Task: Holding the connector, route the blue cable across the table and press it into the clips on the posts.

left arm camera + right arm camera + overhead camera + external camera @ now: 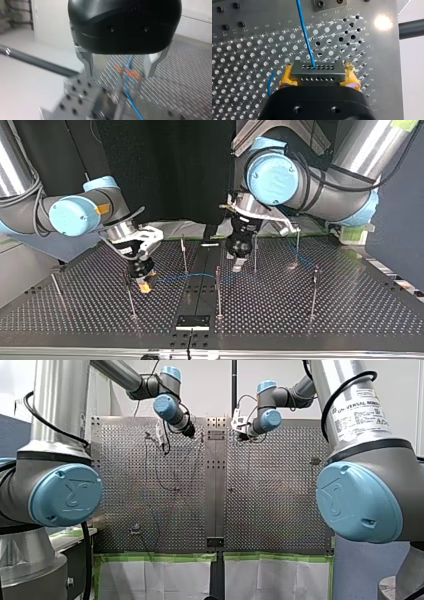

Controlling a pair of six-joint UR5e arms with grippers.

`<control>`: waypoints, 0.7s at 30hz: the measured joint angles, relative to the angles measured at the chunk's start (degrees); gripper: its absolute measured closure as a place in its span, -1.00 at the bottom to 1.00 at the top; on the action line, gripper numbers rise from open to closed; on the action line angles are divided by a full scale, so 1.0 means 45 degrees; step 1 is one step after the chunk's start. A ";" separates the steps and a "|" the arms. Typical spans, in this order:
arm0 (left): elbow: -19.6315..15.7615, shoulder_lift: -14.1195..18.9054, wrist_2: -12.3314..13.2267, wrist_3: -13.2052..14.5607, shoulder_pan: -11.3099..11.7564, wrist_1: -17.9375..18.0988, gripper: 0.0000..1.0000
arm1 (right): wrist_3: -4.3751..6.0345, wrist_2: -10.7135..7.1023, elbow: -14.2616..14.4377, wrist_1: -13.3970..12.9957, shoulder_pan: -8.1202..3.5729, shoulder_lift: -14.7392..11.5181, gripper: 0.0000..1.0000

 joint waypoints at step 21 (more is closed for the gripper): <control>0.0675 -0.0354 -0.1222 0.0081 -0.2381 0.0594 -1.00 | 0.0016 -0.0015 -0.0016 0.0028 -0.0112 -0.0205 1.00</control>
